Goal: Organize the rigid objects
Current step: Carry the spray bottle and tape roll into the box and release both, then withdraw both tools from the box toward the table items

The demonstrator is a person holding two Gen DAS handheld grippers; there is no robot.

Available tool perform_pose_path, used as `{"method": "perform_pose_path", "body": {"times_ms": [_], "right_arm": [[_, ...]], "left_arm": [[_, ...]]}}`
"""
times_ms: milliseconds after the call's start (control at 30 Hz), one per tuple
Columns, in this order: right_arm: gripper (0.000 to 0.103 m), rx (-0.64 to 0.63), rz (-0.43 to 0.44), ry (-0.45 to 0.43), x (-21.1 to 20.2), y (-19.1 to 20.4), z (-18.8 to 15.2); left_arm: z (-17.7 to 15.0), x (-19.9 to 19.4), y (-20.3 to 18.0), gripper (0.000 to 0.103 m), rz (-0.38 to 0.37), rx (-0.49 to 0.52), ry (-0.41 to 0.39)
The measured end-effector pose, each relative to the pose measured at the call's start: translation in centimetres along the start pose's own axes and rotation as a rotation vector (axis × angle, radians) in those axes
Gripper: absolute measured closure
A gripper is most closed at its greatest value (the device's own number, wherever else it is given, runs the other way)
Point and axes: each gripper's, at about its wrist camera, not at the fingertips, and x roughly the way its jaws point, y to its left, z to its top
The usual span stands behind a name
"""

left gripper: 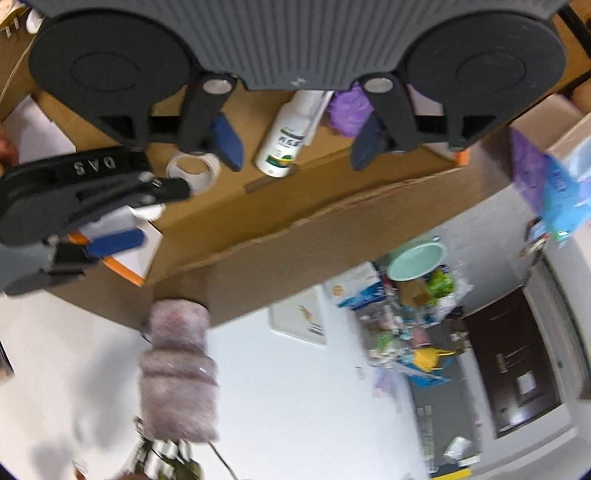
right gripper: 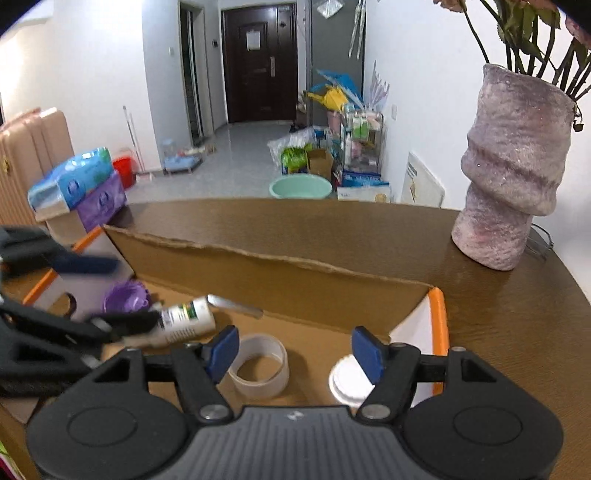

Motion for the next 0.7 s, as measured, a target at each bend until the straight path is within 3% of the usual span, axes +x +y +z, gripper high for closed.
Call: {"method": "perform_pose_path", "body": {"times_ms": [167,367,500,633,700], "right_arm": [[0.035,-0.002,-0.014,0.007,-3.4,0.3,0.8],[0.026,-0.028,-0.057,-0.036,-10.0,1.5,1.4],[0.025,-0.02,-0.075,-0.101,-14.7,2.2,1.2],[0.011,-0.004,-0.08,-0.21,-19.0,2.9,0.1],[0.01,-0.013,-0.103,-0.249,-20.4,3.5,-0.6]], "left_arm": [[1.0,-4.3,1.4,0.029,0.03,-0.085,-0.008],[1.2,-10.8,1.5,0.022,0.09,-0.135,-0.07],[0.3,-15.6,1.6,0.019,0.098,-0.176,-0.149],[-1.4,-19.5,1.3,0.008,0.117,-0.225,-0.242],[-2.2,-20.7,1.1,0.008,0.095,-0.242,-0.259]]}}
